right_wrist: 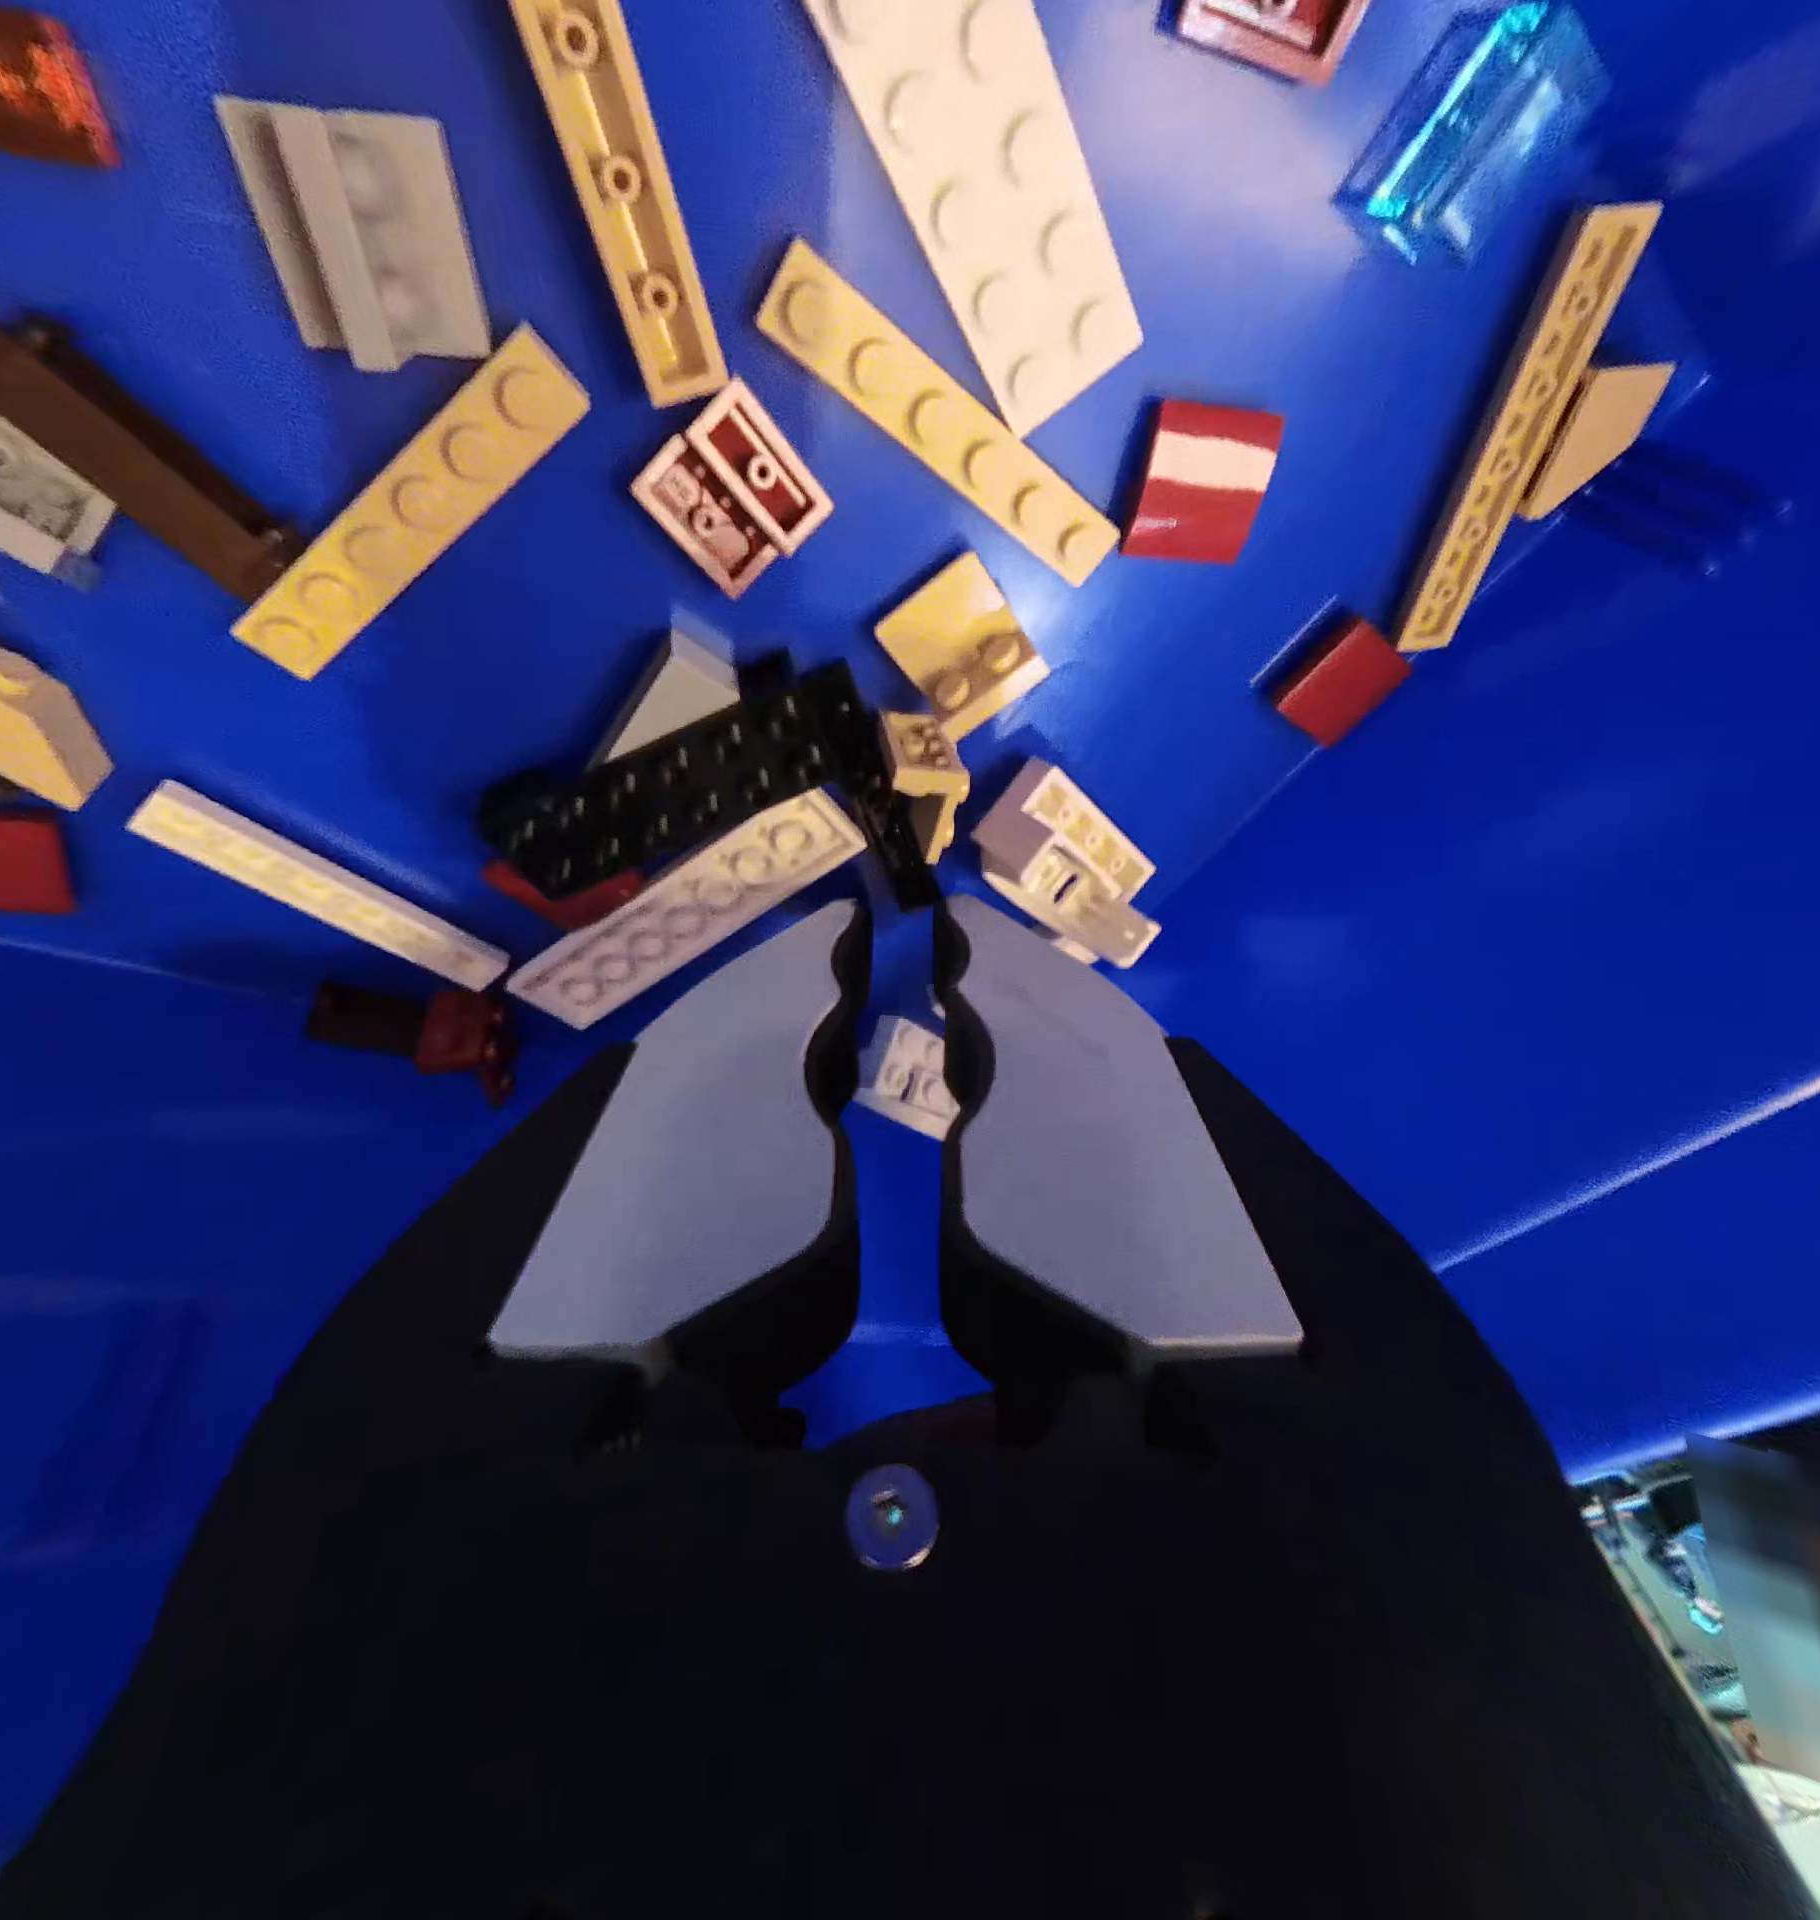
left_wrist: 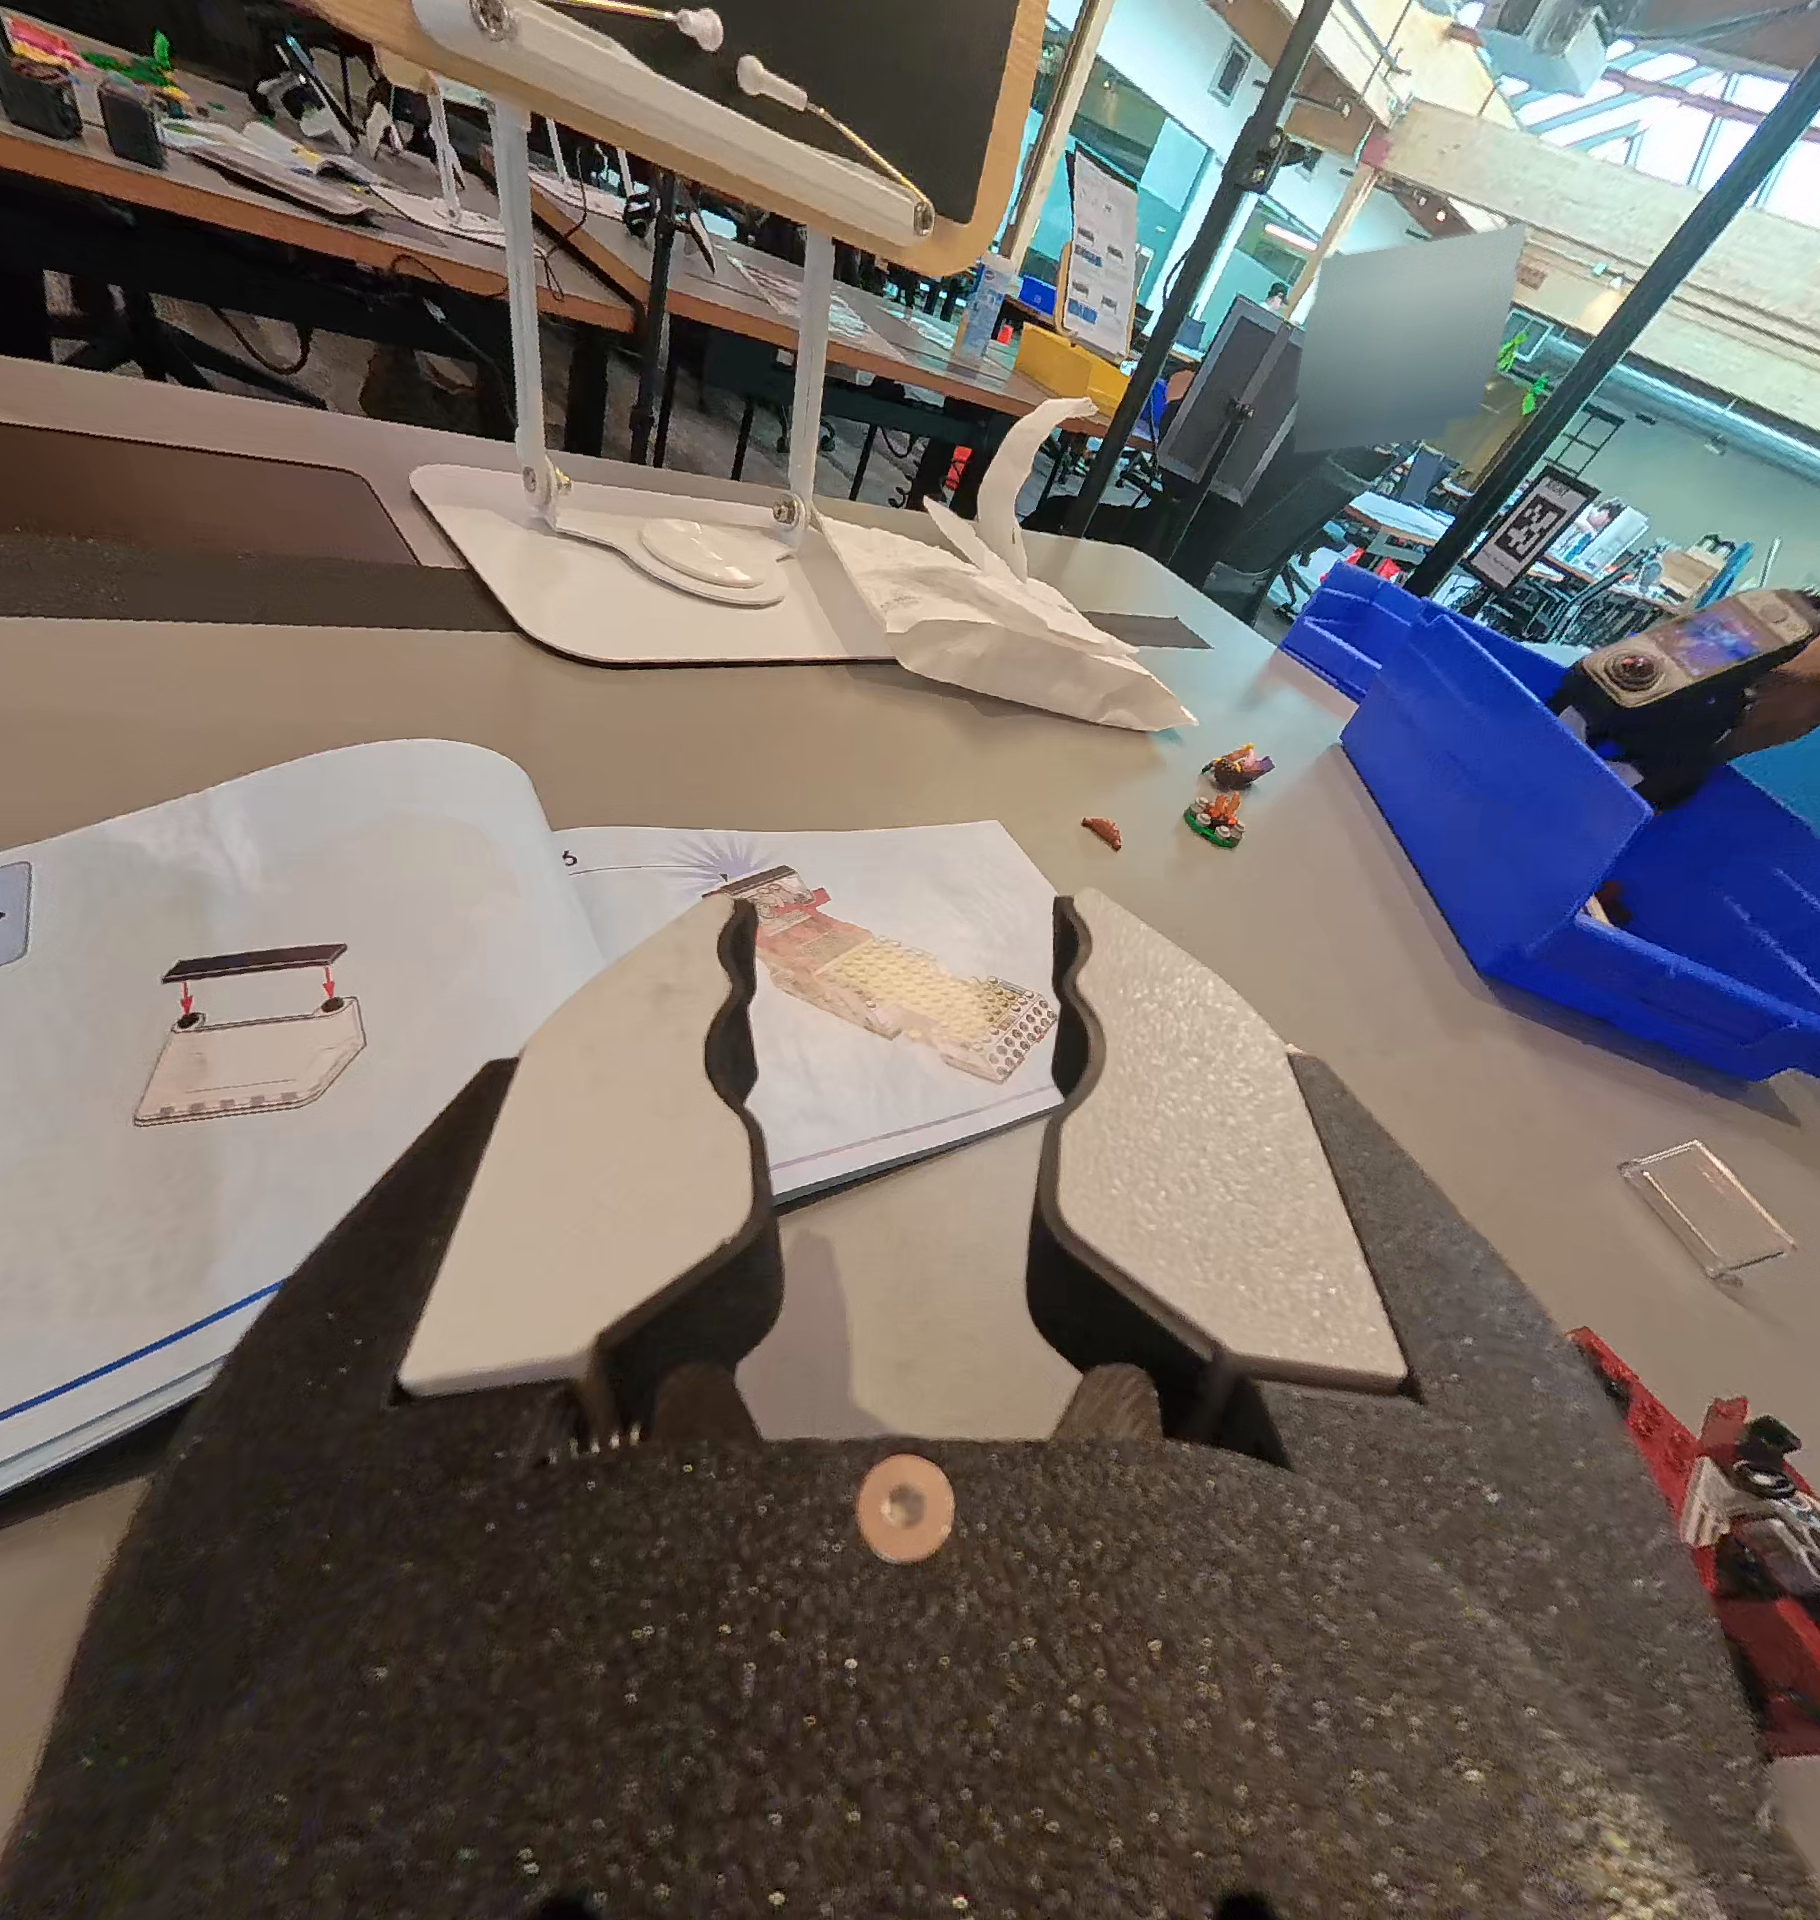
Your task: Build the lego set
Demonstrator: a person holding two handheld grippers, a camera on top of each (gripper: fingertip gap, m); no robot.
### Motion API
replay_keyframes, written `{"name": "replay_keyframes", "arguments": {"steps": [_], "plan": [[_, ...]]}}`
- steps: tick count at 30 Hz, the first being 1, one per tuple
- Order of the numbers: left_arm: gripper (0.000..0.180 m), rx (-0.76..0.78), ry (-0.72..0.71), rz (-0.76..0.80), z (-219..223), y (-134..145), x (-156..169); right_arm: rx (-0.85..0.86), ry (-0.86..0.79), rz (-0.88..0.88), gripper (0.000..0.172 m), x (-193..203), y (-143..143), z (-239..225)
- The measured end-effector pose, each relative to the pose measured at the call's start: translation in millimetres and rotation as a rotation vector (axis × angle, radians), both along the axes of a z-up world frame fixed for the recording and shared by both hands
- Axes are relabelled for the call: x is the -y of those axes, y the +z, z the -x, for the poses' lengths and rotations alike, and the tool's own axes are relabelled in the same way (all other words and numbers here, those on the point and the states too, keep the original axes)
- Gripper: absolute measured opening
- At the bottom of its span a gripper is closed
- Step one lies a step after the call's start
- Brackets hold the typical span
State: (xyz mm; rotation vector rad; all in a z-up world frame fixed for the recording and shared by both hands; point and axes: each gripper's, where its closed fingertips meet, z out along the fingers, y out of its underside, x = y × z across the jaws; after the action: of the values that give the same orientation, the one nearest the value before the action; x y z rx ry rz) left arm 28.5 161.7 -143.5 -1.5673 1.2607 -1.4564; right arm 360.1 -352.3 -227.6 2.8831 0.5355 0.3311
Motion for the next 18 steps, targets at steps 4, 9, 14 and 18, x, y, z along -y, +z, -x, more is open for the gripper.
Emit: {"name": "replay_keyframes", "arguments": {"steps": [4,9,14,18], "plan": [[0.055,-0.008,-0.005,0.040,-0.6,-1.8,-2.6,-0.033,0.022,-0.043,0.016,-7.8,0.2,1.6],[0.055,-0.012,-0.013,0.038,-0.9,-2.2,-1.2,-0.110,-0.022,-0.026,0.013,-7.2,-1.1,2.7],[0.055,-0.008,-0.014,0.017,-0.4,-1.1,0.8,-0.177,-0.098,-0.023,0.009,-6.9,-2.4,5.4],[0.054,-0.012,-0.020,0.009,-0.1,-1.4,4.5,-0.157,-0.170,-0.036,0.008,-5.4,-2.0,5.6]]}}
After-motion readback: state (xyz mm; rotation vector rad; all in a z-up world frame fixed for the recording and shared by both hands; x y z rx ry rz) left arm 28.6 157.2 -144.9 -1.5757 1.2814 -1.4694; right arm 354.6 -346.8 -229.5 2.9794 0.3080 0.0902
